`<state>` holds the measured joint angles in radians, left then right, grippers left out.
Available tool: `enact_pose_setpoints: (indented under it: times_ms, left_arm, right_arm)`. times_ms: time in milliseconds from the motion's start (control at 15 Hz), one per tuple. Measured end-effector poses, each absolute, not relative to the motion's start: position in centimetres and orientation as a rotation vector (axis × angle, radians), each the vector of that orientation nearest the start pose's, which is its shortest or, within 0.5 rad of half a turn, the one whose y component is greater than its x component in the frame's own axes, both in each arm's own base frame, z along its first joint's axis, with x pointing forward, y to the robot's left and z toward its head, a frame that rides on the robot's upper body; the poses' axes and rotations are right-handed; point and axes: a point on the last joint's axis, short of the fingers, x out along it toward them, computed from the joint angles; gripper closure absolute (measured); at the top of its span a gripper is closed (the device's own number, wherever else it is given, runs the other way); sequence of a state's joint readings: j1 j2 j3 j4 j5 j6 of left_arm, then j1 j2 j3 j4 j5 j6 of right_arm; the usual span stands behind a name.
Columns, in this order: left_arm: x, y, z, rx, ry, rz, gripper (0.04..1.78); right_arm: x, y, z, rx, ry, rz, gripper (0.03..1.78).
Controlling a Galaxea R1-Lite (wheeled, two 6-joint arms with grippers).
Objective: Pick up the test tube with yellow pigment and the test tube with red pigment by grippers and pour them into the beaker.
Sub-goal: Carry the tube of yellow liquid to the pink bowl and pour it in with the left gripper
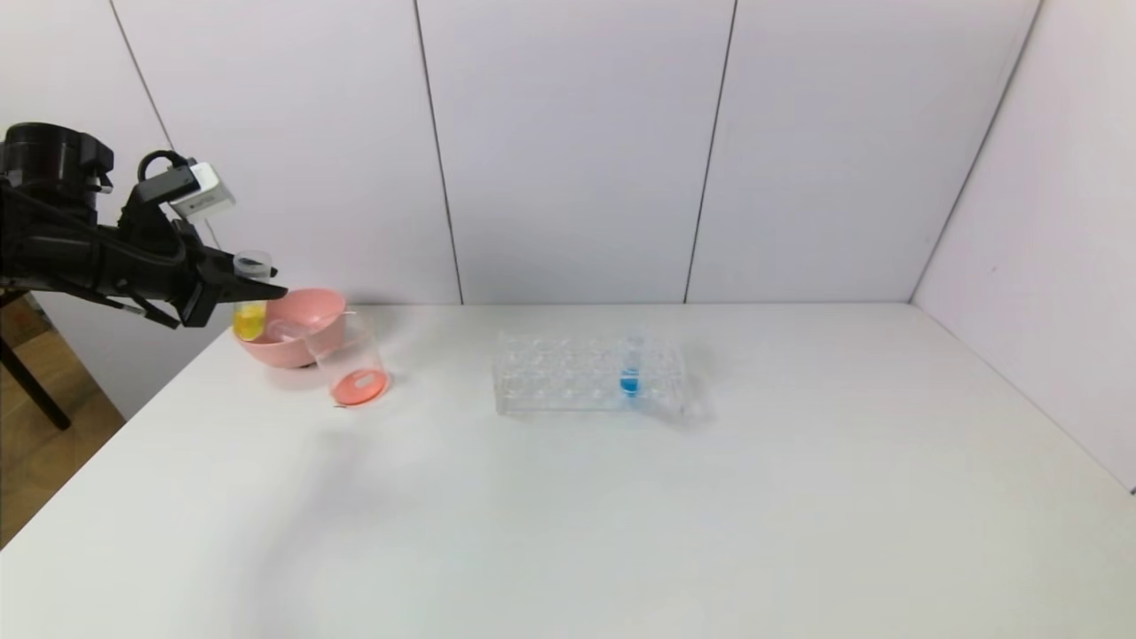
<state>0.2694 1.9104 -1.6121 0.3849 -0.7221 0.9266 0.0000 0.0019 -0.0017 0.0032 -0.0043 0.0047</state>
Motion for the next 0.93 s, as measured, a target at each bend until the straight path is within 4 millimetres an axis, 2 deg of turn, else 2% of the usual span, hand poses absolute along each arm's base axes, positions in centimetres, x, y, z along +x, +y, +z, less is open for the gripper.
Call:
enact_pose_setpoints:
  times_ms: [467, 933]
  left_arm:
    - [37.9, 9.1, 24.1, 0.752, 0.276, -0.707, 1.35]
    - [38.5, 9.3, 24.4, 0.91, 0.286, -0.811, 1.35]
  right_arm:
    - [-2.3, 0.0, 7.6, 0.005, 0.003, -0.004, 1.7]
    - [-2.3, 0.0, 7.6, 0.005, 0.003, -0.004, 1.7]
